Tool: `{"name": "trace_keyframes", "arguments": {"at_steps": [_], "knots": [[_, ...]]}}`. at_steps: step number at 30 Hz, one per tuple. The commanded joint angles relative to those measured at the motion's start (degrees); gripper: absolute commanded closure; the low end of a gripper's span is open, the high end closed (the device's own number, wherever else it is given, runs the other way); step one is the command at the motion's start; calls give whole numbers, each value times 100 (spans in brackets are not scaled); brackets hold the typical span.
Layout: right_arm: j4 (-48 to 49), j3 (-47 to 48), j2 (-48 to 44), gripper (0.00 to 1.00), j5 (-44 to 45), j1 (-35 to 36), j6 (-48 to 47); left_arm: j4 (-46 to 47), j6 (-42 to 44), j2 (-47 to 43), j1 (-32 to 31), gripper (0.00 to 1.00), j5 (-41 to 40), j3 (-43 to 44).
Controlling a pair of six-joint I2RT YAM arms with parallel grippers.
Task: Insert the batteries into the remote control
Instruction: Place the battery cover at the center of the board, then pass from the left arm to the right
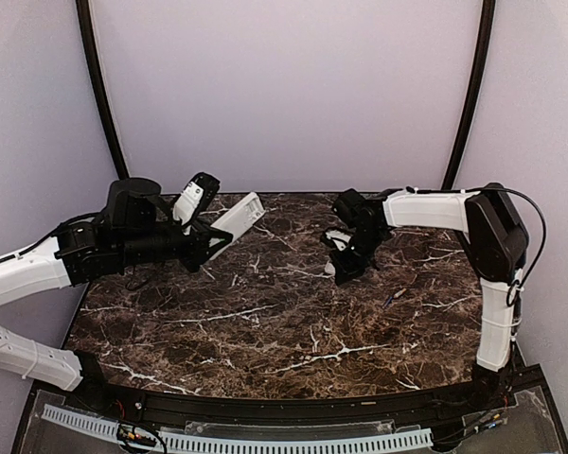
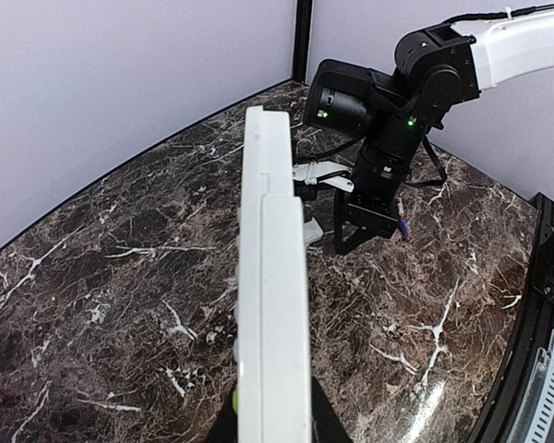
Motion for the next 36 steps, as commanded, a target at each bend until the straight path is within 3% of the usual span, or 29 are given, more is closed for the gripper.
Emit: {"name": "trace_keyframes", "arguments": {"at_steps": [1, 5, 10, 12, 14, 17, 19, 21, 26, 33, 36], "knots": [[-29, 135, -407, 100, -243, 19, -186, 1, 81, -172, 30, 100, 230, -98], [630, -131, -1227, 98, -866, 56, -492, -40, 166, -251, 32, 100, 587, -133], [2335, -1039, -2891, 61, -1822, 229, -1052, -119, 482, -401, 31, 100, 1673, -101], [3188, -1568, -3585, 51, -2112, 415, -1570, -193, 563, -414, 30, 100, 1946, -51], [4081, -2214, -4227, 43, -2086, 730, -2465, -240, 546, -400, 32, 100, 2155, 6], [4989, -3036, -4901, 24, -1728, 1447, -4670, -311, 417, -321, 30, 100, 2429, 117], [5158, -3140, -4998, 15, -1169, 1907, -5671, -417, 310, -201, 30, 100, 2578, 245], [4954, -2848, -4812, 2, -647, 2180, -6080, -531, 167, -65, 30, 100, 2747, 382], [5041, -2476, -4273, 1, 396, 2809, -7127, -600, 55, 192, 32, 100, 2945, 518], [4762, -1839, -3439, 1, 1210, 3051, -7741, -695, 52, 308, 31, 100, 2978, 586], [4689, -1692, -3171, 7, 1646, 3162, -8173, -757, 53, 332, 30, 100, 2937, 612]]}}
